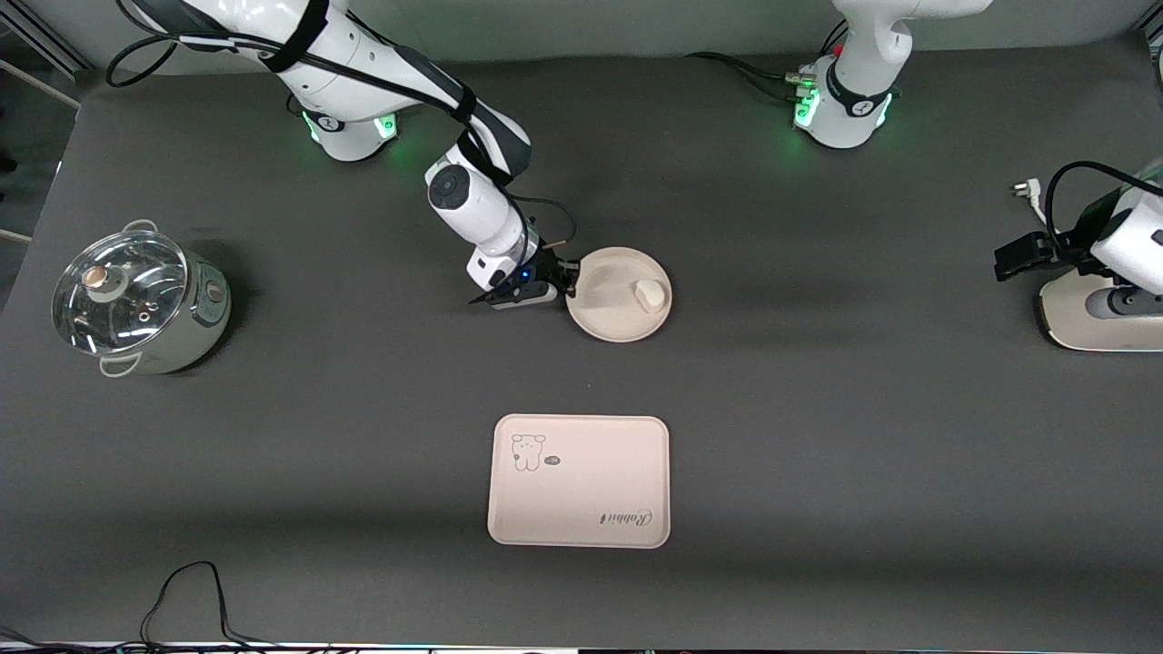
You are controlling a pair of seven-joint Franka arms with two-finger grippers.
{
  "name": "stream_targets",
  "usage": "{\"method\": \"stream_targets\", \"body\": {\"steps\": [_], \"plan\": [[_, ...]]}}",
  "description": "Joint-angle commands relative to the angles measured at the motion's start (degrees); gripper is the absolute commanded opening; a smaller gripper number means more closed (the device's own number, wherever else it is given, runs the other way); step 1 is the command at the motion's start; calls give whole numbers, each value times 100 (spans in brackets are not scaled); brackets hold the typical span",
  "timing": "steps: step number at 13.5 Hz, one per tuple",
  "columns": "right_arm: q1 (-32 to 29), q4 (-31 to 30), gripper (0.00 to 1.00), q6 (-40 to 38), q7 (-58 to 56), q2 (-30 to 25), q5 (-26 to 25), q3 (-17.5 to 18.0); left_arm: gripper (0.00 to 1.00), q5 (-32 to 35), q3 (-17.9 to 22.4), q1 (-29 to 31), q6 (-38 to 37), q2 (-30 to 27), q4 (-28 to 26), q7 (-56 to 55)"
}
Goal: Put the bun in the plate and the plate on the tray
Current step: 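Lift the plate with the right gripper and carry it over the tray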
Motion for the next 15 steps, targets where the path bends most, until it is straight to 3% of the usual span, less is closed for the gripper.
{"method": "stream_targets", "body": {"steps": [1, 5, 8, 10, 15], "plan": [[-43, 565, 0, -654, 277, -151, -78, -52, 100, -63, 96, -246, -186, 76, 99, 34], [-605, 1750, 0, -2165, 198, -160, -157, -78, 100, -63, 104, -352, -142, 164, 107, 42], [-633, 3094, 0, -3150, -56, 85, -175, -438, 100, -63, 95, -440, -187, 173, 90, 25], [-633, 4087, 0, -3574, -171, 453, -454, -658, 100, -63, 104, -440, -187, 182, 81, 34], [-642, 6233, 0, -3602, -345, 1973, -517, -667, 100, -63, 96, -440, -169, 270, 81, 51]]}}
